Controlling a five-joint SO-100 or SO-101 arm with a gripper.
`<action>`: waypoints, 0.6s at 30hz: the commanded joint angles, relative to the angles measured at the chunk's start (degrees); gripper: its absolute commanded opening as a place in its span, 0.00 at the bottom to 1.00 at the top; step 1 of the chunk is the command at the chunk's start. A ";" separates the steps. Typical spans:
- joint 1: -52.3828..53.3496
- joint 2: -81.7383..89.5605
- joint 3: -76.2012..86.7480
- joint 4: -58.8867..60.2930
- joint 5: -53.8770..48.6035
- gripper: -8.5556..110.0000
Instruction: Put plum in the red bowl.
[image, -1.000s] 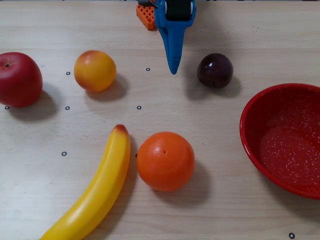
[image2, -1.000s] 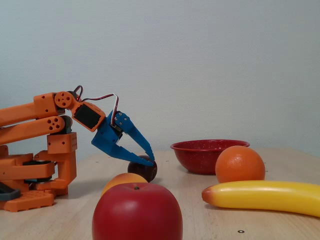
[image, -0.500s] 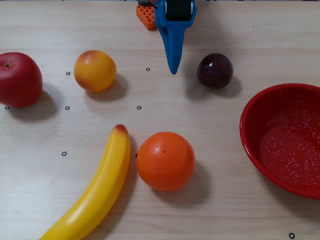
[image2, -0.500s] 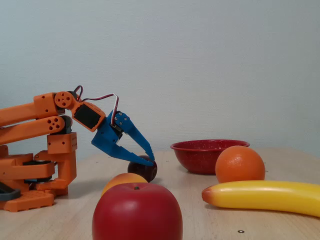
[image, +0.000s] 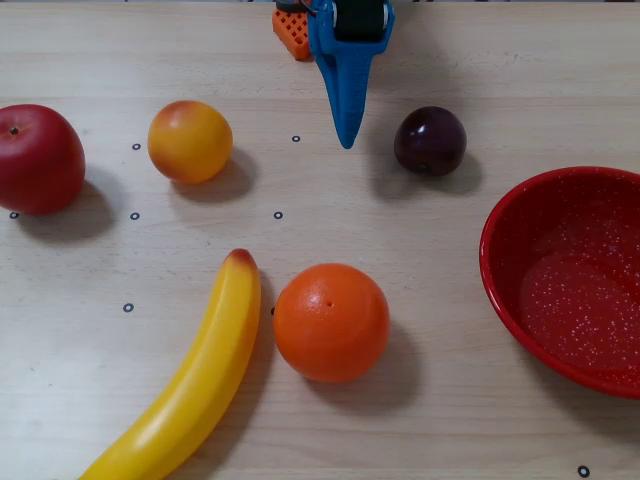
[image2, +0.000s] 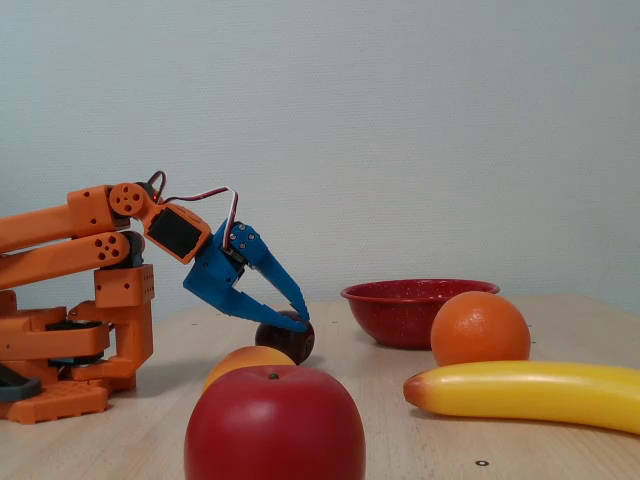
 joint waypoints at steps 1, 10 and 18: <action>-0.09 -1.93 -2.02 -0.26 -1.23 0.07; -0.18 -9.49 -11.69 -0.44 -1.05 0.07; -0.35 -15.73 -22.68 1.49 -1.76 0.07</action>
